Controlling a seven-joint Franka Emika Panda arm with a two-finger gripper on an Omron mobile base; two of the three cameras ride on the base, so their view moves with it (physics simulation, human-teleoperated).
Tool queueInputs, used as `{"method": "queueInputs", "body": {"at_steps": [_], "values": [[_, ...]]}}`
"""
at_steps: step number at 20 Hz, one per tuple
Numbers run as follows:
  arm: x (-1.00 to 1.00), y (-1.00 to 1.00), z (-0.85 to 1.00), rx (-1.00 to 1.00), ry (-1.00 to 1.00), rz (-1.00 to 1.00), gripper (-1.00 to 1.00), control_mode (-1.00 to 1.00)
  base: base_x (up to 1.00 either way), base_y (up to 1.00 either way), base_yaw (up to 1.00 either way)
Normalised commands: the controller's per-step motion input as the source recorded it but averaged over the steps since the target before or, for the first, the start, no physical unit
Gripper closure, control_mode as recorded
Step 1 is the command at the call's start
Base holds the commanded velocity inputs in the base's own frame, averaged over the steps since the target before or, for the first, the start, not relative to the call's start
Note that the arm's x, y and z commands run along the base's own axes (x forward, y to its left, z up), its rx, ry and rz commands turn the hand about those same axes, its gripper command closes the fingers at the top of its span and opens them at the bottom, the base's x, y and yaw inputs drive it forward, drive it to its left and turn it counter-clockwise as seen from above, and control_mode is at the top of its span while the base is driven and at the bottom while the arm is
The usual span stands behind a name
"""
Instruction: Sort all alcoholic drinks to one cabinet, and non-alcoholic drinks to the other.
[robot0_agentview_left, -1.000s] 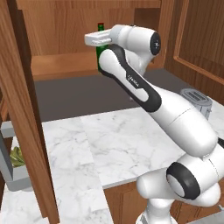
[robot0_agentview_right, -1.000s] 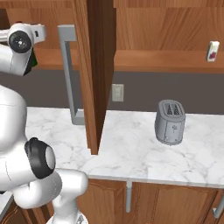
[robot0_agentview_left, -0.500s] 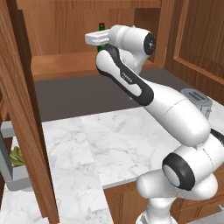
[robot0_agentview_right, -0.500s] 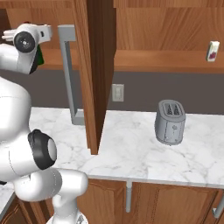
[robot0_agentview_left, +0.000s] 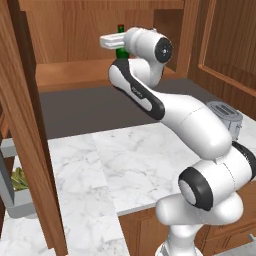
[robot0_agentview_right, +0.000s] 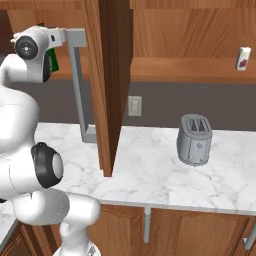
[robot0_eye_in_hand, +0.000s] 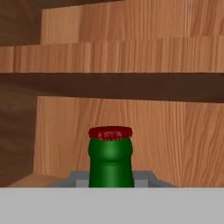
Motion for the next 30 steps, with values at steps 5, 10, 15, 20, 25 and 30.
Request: {"method": "queueInputs", "body": {"at_steps": [5, 10, 15, 20, 25, 30], "values": [[0.15, -0.24, 0.04, 0.00, 0.01, -0.13, 1.00, -1.00, 0.00, 0.00, 0.00], [0.08, -0.33, 0.00, 0.00, 0.03, -0.13, 1.00, -1.00, 0.00, 0.00, 0.00], [0.02, -0.32, 0.00, 0.00, 0.03, -0.10, 1.00, -1.00, 0.00, 0.00, 0.00], [0.05, -0.32, 0.00, 0.00, 0.06, -0.06, 1.00, -1.00, 0.00, 0.00, 0.00], [0.14, -0.31, 0.00, 0.00, 0.04, -0.01, 1.00, -1.00, 0.00, 0.00, 0.00], [0.14, -0.26, 0.00, 0.00, 0.00, 0.00, 1.00, -1.00, 0.00, 0.00, 0.00]]}}
